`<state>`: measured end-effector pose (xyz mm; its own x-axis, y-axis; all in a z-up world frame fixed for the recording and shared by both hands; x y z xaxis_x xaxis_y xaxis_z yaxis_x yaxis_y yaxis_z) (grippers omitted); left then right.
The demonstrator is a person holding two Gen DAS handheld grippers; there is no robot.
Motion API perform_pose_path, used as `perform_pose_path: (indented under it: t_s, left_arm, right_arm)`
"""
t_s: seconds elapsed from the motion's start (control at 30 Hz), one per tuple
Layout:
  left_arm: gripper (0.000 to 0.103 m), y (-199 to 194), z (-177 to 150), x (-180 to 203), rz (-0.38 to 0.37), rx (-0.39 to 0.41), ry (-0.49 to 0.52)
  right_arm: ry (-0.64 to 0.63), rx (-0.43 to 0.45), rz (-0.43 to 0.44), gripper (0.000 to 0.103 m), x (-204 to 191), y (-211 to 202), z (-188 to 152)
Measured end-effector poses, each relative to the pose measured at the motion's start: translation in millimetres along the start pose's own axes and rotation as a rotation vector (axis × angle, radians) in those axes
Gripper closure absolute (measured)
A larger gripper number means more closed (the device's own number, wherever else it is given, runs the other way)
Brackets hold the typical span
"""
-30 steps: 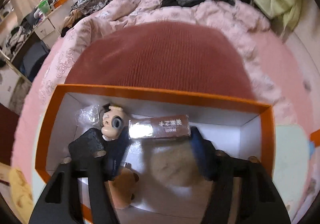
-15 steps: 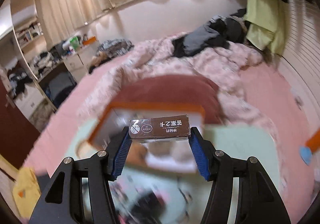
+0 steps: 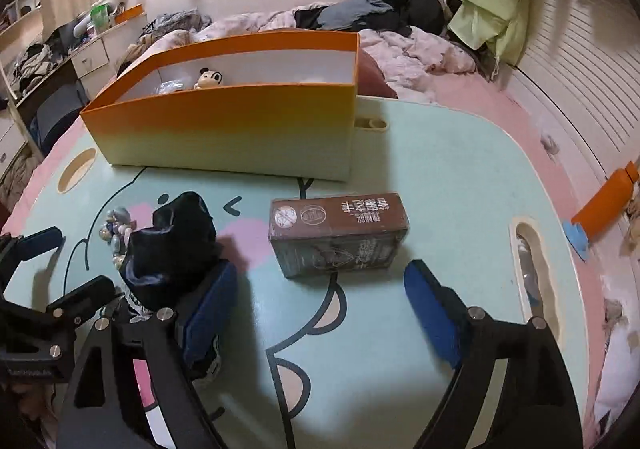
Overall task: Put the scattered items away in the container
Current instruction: 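Carry the brown card box out and set it on the table, then grasp the brown fluffy pompom inside the box with the left gripper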
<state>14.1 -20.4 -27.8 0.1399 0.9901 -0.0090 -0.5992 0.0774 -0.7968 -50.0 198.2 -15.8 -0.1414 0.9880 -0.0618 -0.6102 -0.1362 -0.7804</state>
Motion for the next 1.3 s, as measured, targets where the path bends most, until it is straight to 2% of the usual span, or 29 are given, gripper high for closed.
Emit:
perform_pose_path:
  t_s: [0.13,0.2,0.27,0.33,0.4,0.43,0.5,0.57,0.63,0.67,0.73,0.8,0.87,0.9,1.0,1.1,1.17,1.23,1.3]
  left_arm:
    - [0.000,-5,9,-13,-0.083,0.012,-0.090]
    - [0.000,-13,25,-19,-0.119,0.034,-0.155]
    - [0.000,-27,56,-21,-0.154,0.090,-0.207]
    - [0.000,-37,89,-13,-0.167,0.136,-0.172]
    - [0.000,-39,126,5,-0.163,0.142,-0.077]
    - [0.002,-31,145,19,-0.188,0.116,-0.018]
    - [0.017,-14,165,37,-0.252,0.064,0.032]
    - [0.040,20,180,55,-0.259,-0.043,0.072]
    - [0.048,52,186,68,-0.242,-0.141,0.095]
    - [0.049,68,186,74,-0.239,-0.190,0.101]
    - [0.049,92,182,82,-0.252,-0.262,0.117]
    - [0.058,110,172,87,-0.259,-0.317,0.123]
    - [0.068,112,169,92,-0.221,-0.272,0.167]
    - [0.068,111,169,93,-0.207,-0.256,0.184]
    - [0.069,102,172,87,-0.246,-0.210,0.153]
    - [0.069,67,185,71,-0.251,-0.080,0.122]
    - [0.069,26,192,54,-0.292,0.017,0.091]
    - [0.069,-8,193,40,-0.314,0.093,0.080]
    - [0.069,-40,181,25,-0.296,0.147,0.086]
  right_arm:
    - [0.072,0.003,0.023,0.017,11,-10,-10]
    - [0.098,0.019,0.027,0.017,14,-16,-20]
    - [0.118,0.034,0.022,0.017,13,-19,-26]
    - [0.121,0.034,0.016,0.017,13,-19,-24]
    - [0.113,0.030,0.009,0.017,11,-17,-21]
    - [0.105,0.028,0.009,0.017,9,-17,-21]
    - [0.102,0.029,0.014,0.017,8,-17,-22]
    - [0.110,0.034,0.023,0.017,10,-18,-23]
    - [0.121,0.040,0.033,0.017,11,-18,-24]
    - [0.128,0.042,0.034,0.017,12,-19,-24]
    - [0.134,0.046,0.042,0.017,14,-19,-25]
    - [0.137,0.048,0.046,0.017,14,-20,-25]
    - [0.138,0.048,0.048,0.017,16,-19,-24]
    - [0.140,0.042,0.050,0.017,16,-18,-24]
    - [0.139,0.044,0.052,0.016,17,-19,-25]
    - [0.141,0.046,0.057,0.016,16,-20,-26]
    - [0.142,0.046,0.058,0.016,17,-20,-26]
    - [0.141,0.045,0.057,0.016,18,-19,-26]
    - [0.141,0.045,0.057,0.016,18,-19,-26]
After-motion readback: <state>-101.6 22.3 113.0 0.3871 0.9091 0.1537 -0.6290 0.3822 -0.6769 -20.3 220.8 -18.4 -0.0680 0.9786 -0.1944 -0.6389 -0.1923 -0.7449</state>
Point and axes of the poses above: each gripper's, at about its wrist camera, not at the fingertips, and y roughly the way its jaws point, x to its right, z to its top, the point moved 3 cm from there along y, roughly the way its jaws point, and after that the axes turned 4 degrees about z, right-handed, at the moved point
